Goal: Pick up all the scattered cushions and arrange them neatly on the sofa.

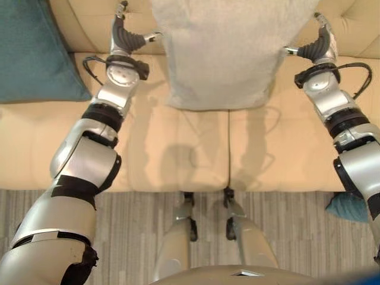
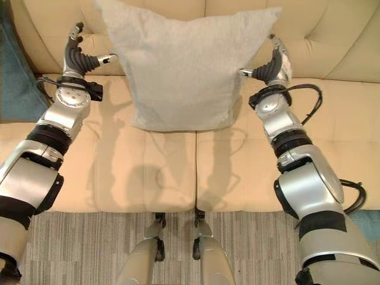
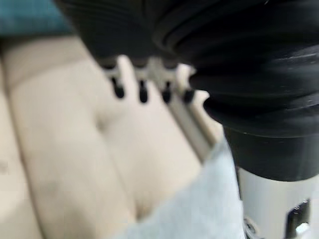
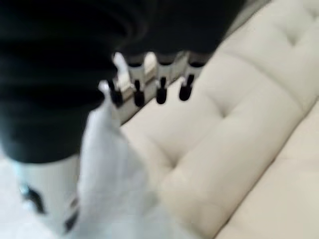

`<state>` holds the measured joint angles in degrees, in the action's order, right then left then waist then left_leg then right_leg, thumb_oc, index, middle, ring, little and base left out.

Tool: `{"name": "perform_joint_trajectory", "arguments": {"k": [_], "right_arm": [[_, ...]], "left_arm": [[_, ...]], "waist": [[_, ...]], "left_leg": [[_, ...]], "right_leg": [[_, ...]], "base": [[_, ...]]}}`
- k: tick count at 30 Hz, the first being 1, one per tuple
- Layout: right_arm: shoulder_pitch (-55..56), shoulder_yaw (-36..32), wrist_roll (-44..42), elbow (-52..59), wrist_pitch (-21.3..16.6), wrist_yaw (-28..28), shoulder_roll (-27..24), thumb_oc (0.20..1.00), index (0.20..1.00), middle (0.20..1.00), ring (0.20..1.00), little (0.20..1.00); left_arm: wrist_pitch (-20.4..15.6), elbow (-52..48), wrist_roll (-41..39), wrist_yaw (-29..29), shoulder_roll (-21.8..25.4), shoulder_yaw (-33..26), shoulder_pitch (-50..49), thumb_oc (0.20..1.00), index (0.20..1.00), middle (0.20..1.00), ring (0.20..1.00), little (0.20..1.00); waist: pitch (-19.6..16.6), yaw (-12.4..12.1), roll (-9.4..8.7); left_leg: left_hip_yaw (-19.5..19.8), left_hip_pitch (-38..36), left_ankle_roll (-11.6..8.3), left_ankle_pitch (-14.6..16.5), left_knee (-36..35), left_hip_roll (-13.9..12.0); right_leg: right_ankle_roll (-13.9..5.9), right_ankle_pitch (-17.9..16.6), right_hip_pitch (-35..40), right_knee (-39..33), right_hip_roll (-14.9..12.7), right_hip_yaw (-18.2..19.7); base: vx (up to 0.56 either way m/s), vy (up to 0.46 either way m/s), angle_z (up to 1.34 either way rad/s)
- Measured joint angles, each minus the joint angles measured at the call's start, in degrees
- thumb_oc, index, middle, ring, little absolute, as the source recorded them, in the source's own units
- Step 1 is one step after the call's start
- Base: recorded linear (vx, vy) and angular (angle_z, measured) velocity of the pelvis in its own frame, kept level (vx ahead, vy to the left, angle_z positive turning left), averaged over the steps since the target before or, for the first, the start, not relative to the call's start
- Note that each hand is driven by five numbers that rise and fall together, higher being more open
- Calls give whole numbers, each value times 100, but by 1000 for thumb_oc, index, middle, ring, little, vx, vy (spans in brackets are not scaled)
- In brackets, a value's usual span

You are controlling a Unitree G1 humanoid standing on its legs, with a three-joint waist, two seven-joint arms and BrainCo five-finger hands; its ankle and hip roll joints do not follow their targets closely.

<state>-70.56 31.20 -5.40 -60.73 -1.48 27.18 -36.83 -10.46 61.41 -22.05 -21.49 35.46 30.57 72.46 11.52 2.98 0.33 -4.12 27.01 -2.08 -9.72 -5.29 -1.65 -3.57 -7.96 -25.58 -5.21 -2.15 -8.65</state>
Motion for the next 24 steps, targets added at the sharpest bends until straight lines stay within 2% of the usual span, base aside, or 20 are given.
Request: {"name": "perform_joint_trajectory", "arguments": {"k": [7,10,12,13,15,16,17,19,22,24], "right_arm": [[0,-50,-12,-109,62,-5,-657,1000,1000,1000,1000,1000],[347,-450,-106,209,52,5,-923,1000,1000,1000,1000,1000],[909,-899,-122,768,44,1,-954,1000,1000,1000,1000,1000],[2273,-1887,-94,2224,-55,-22,-921,1000,1000,1000,1000,1000],[3345,-2220,5,2612,-113,-78,-799,1000,1000,1000,1000,1000],[3878,-2550,12,2724,-124,-119,-596,1000,1000,1000,1000,1000],[4495,-2758,40,2817,-122,-238,-427,1000,1000,1000,1000,1000],[5743,-2886,321,2824,-104,-619,-161,1000,1000,1000,1000,1000],[6651,-2913,687,2693,-58,-1009,75,1000,1000,1000,1000,1000],[6847,-2938,840,2260,-84,-1191,307,1000,1000,1000,1000,1000]], "left_arm": [[12,66,-209,60,424,-185,19,1000,1000,1000,1000,1000],[-13,-384,-207,63,609,-469,-399,1000,1000,1000,1000,1000],[-27,-1124,-200,67,663,-891,-1125,1000,1000,1000,1000,1000],[-152,-2700,-166,73,549,-1746,-2505,1000,1000,1000,1000,1000],[-211,-3251,-90,112,396,-1943,-3606,1000,1000,1000,1000,1000],[-218,-3459,-78,111,207,-2150,-4181,1000,1000,1000,1000,1000],[-213,-3637,27,135,60,-2298,-4787,1000,1000,1000,1000,1000],[-109,-3804,328,356,-101,-2540,-6060,1000,1000,1000,1000,1000],[39,-3506,598,679,-269,-2825,-7151,1000,1000,1000,1000,1000],[135,-3008,865,838,-456,-2948,-7422,1000,1000,1000,1000,1000]], "waist": [[-4,-31,-2],[-4,-26,-4],[-11,-6,-5],[-9,1,-8],[-13,-6,-18],[-38,-18,-42],[-95,-23,-78],[-272,-13,-182],[-476,80,-230],[-681,74,-237]], "left_leg": [[-2,-25,16,-19,0,1],[-2,-170,16,-20,0,1],[-6,-292,11,-16,-1,0],[-8,-486,0,-8,-2,0],[-8,-807,-44,29,-3,0],[-3,-989,-138,106,-5,-8],[0,-1143,-208,221,-5,-22],[-3,-1384,-199,328,-6,-48],[-8,-1669,-175,442,-13,-46],[-13,-1787,-152,465,-14,-38]], "right_leg": [[47,-33,21,0,1,-1],[49,-35,159,0,2,0],[35,-24,282,0,4,0],[22,-2,489,-1,3,0],[-76,75,816,-2,-7,-1],[-117,156,992,-2,-6,0],[-70,236,1148,-3,6,0],[16,292,1367,-4,34,0],[-14,369,1650,-11,26,7],[-6,380,1762,-32,21,11]], "base": [[0,0,0],[21,-5,0],[97,-18,1],[118,-14,4],[128,-14,4],[99,-15,-1],[107,-22,-5],[94,-13,-5],[17,6,-3],[0,0,0]]}}
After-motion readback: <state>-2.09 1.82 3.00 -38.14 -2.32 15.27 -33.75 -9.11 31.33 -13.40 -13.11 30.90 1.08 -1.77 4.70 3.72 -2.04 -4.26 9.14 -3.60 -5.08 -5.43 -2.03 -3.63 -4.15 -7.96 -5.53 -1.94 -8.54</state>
